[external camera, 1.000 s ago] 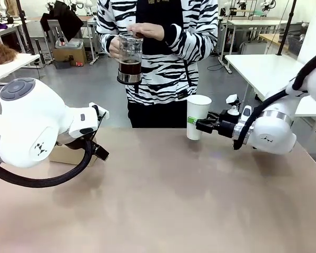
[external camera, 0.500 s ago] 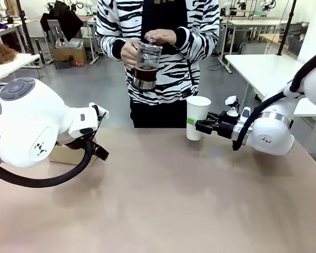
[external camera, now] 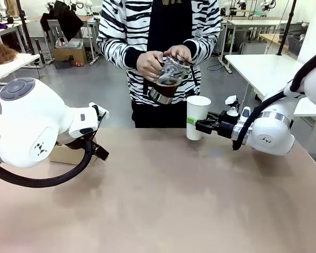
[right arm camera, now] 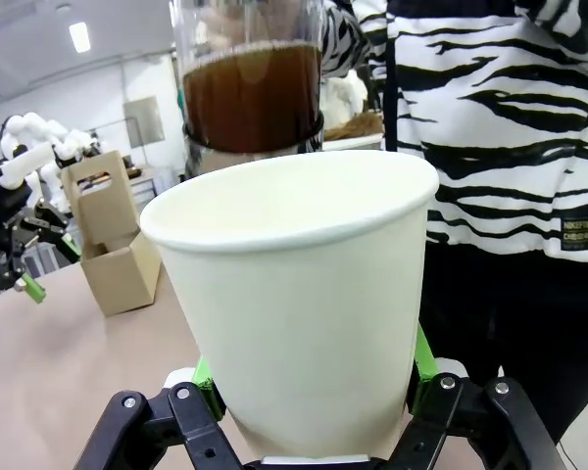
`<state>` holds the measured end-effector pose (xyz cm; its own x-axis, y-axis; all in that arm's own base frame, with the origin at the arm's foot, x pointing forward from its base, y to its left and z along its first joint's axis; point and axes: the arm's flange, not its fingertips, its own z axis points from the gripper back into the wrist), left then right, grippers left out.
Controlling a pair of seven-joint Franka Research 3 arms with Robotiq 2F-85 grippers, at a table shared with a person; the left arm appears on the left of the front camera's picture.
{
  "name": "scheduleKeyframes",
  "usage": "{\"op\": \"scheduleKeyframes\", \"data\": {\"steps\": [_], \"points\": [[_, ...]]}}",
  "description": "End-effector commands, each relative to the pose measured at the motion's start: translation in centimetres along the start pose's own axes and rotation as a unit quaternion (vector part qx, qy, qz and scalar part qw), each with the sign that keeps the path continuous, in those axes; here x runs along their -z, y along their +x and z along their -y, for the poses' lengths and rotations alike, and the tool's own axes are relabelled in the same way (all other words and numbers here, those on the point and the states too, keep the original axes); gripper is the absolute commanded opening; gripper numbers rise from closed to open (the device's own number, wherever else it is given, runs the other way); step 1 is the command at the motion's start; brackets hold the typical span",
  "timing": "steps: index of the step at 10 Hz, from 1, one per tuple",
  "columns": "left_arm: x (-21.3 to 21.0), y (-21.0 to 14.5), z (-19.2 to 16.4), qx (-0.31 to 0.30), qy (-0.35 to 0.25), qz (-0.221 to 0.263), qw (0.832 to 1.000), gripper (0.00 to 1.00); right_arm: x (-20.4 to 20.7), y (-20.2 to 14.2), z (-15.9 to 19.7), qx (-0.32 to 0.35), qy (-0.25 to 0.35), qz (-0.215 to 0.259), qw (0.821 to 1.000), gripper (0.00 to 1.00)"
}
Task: Pour a drink into a cup and package it in a carrier.
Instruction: When a person places the Paper Cup Lid on the 600 ml Paper Cup , lift the 600 ml Paper Cup.
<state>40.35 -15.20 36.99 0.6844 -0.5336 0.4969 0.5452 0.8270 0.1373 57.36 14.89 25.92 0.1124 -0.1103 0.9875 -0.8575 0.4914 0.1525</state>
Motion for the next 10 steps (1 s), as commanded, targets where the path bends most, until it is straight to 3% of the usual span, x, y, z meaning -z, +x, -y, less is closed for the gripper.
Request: {"op": "scheduleKeyframes", "data": {"steps": [1, 10], "points": [[-0.06, 0.00, 0.00, 0.000, -0.001, 0.001, 1.000, 1.00, -0.15, 0.40, -0.39, 0.003, 0.001, -0.001, 1.000, 0.80], [-0.06, 0.00, 0.00, 0.000, -0.001, 0.001, 1.000, 1.00, -0.15, 0.40, -0.39, 0.003, 0.001, -0.001, 1.000, 0.80]]}}
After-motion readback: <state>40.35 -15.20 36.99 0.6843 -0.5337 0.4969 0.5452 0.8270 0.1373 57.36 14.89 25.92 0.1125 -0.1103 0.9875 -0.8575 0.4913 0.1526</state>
